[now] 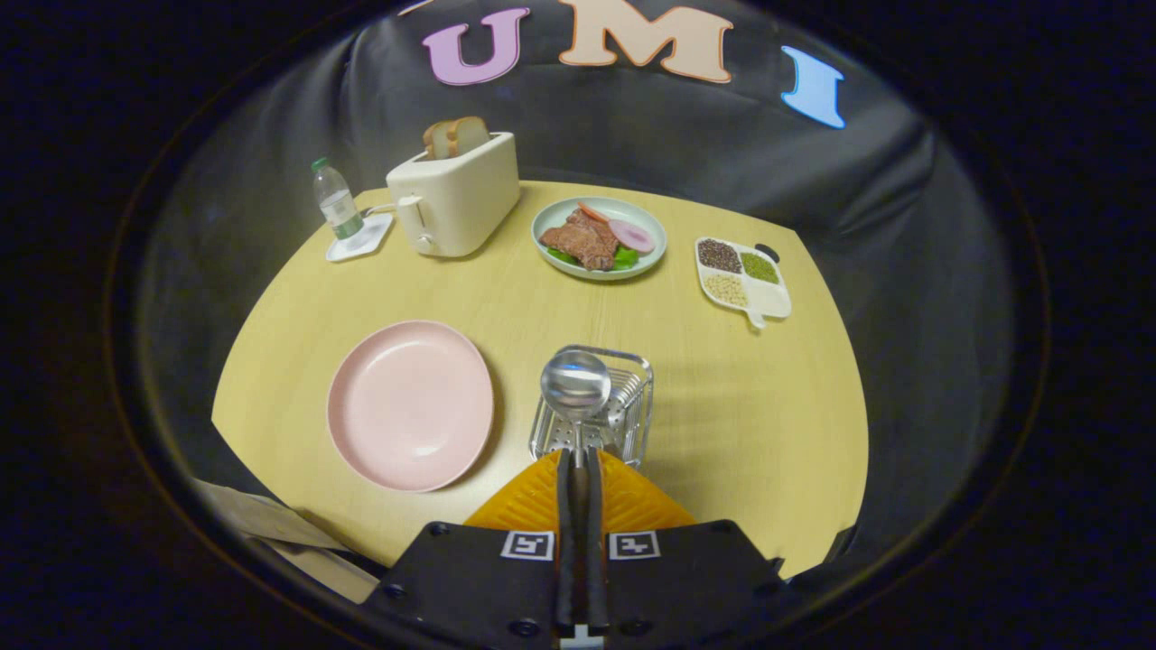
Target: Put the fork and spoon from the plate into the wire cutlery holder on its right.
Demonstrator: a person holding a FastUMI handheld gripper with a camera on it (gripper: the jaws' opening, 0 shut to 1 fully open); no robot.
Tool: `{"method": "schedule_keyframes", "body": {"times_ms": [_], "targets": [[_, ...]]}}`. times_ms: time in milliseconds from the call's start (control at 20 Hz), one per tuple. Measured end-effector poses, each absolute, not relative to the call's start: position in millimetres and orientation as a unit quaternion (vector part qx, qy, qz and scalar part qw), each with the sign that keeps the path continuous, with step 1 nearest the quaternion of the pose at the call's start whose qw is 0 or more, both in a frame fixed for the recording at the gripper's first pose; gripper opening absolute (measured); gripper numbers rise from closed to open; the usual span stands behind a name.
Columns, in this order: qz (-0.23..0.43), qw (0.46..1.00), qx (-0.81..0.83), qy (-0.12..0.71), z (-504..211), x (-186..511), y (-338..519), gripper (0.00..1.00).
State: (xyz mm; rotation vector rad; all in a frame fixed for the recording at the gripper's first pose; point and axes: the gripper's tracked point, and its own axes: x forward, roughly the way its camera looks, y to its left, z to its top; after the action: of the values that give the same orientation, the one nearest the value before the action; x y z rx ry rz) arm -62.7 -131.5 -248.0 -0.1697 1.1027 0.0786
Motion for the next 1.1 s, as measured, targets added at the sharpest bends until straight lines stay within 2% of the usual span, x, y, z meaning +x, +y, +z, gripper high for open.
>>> {"method": "schedule_keyframes", "body": {"times_ms": [200, 550, 1100], "targets": [[0.030, 0.855, -0.076, 0.512, -241.4, -55.7, -137.8, 0.13], [0.050, 0.882, -0.064, 0.464, -219.1, -47.5, -126.4, 0.99], [0.074, 0.958, -0.033, 0.276, -133.4, -29.7, -71.0, 0.99]]}}
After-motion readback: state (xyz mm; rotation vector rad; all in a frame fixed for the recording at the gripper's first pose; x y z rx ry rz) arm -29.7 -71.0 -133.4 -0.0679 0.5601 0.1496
